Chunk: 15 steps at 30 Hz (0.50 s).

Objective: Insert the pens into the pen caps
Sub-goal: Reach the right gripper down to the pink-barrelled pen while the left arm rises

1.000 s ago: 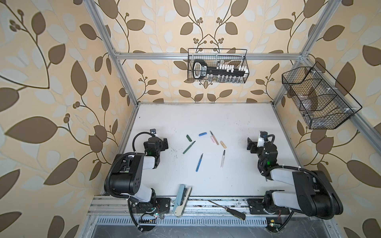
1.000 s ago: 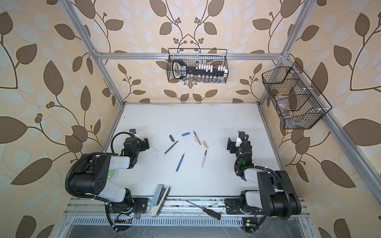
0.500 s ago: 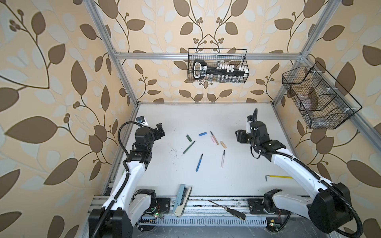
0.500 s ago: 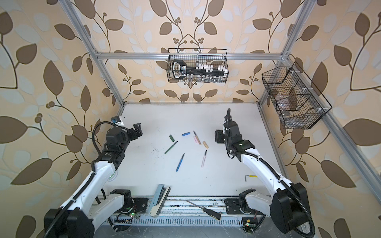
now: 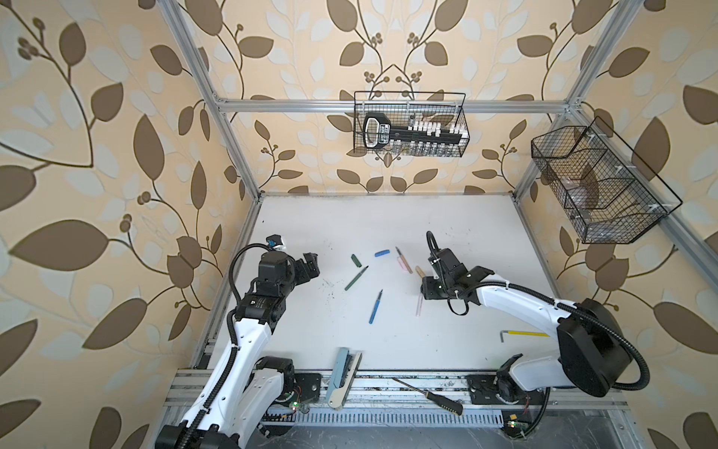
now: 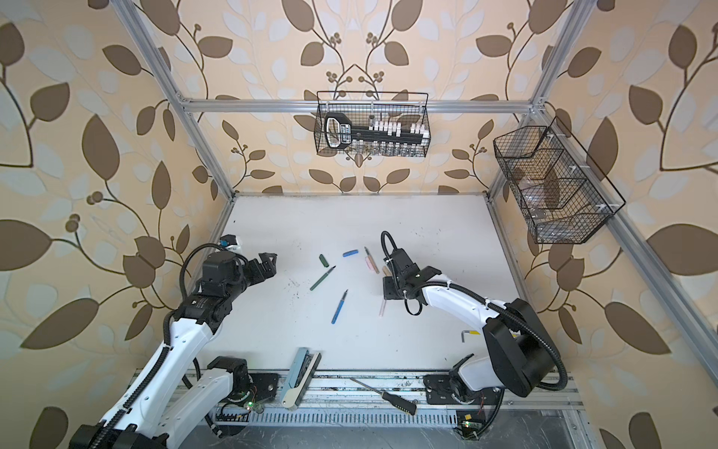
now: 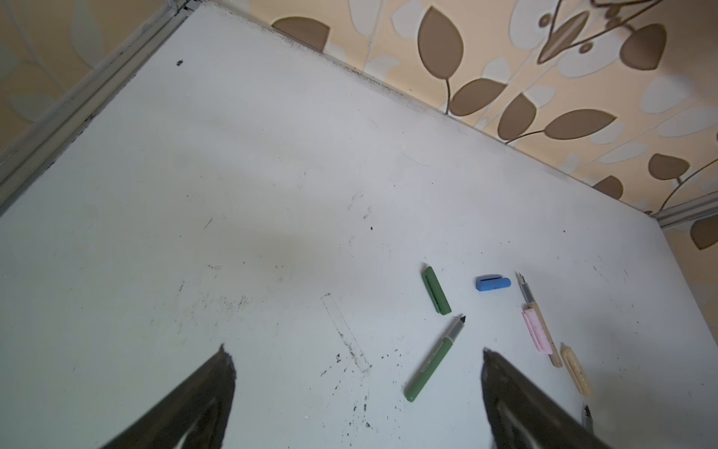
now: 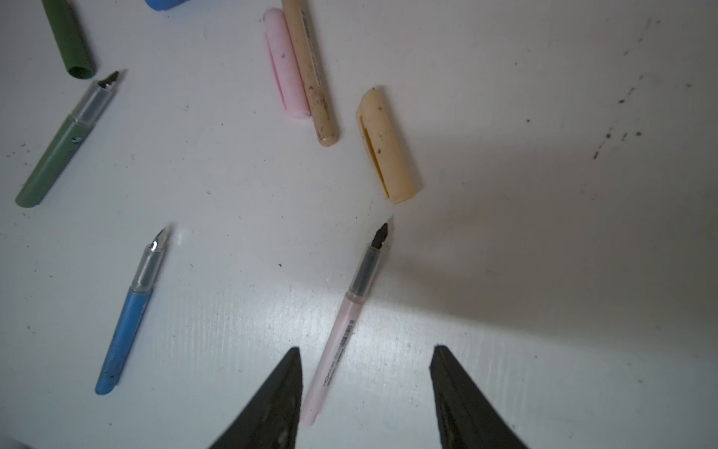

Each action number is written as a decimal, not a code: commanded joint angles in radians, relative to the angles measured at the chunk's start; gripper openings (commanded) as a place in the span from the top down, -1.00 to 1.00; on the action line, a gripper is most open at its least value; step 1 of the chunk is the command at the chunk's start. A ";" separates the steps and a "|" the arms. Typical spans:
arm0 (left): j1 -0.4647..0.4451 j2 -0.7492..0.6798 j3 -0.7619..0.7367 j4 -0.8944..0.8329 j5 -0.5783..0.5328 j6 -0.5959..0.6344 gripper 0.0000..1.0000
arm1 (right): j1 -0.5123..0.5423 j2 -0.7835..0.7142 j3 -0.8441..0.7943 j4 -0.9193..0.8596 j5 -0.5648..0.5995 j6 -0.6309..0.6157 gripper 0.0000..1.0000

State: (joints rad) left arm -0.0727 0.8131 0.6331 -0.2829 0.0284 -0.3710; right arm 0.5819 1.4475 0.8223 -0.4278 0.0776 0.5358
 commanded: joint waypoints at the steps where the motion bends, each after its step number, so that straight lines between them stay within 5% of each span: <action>1: -0.006 -0.033 -0.022 0.028 0.115 -0.001 -0.98 | 0.017 0.044 0.006 0.000 -0.008 0.036 -0.05; 15: -0.006 -0.062 -0.030 0.066 0.204 -0.037 -0.98 | 0.045 0.218 0.088 -0.020 0.004 0.037 0.09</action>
State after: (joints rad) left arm -0.0727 0.7734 0.5911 -0.2577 0.1940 -0.3870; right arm 0.6193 1.6348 0.8795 -0.4332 0.0742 0.5571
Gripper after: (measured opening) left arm 0.990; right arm 0.454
